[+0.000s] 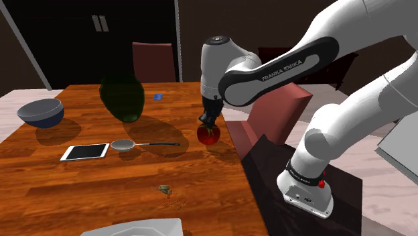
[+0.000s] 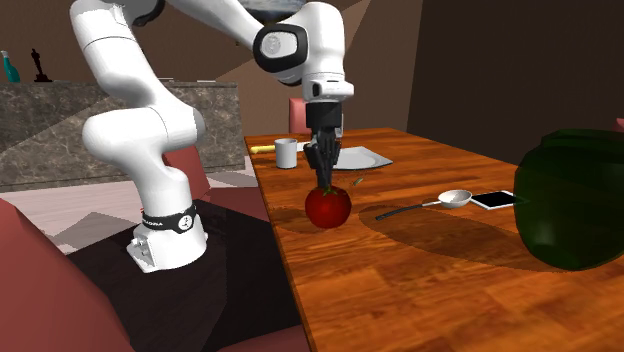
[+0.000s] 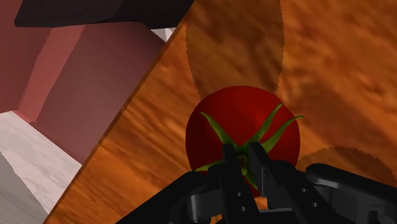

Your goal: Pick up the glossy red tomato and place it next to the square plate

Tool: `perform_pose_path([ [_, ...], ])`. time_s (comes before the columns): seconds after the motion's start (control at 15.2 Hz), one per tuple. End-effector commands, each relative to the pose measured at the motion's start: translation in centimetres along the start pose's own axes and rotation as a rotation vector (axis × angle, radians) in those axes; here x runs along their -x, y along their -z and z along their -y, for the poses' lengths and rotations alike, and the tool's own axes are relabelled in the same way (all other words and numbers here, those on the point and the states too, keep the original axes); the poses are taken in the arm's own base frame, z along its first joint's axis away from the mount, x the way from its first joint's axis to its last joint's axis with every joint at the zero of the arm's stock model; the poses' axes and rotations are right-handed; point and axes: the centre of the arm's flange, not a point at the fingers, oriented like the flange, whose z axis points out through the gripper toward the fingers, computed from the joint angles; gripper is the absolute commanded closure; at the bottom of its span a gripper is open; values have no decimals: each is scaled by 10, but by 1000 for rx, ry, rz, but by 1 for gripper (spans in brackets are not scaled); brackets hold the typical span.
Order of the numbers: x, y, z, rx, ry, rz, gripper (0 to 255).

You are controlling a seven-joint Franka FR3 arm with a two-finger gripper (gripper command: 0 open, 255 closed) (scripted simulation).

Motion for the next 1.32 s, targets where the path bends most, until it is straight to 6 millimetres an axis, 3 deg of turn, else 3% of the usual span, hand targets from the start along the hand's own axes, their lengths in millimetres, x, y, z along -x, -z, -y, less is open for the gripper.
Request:
perform_pose_path([
  [0.0, -1, 11, -2, 0, 0, 0, 255],
  [1.25, -12, 110, -16, 0, 0, 0, 255],
])
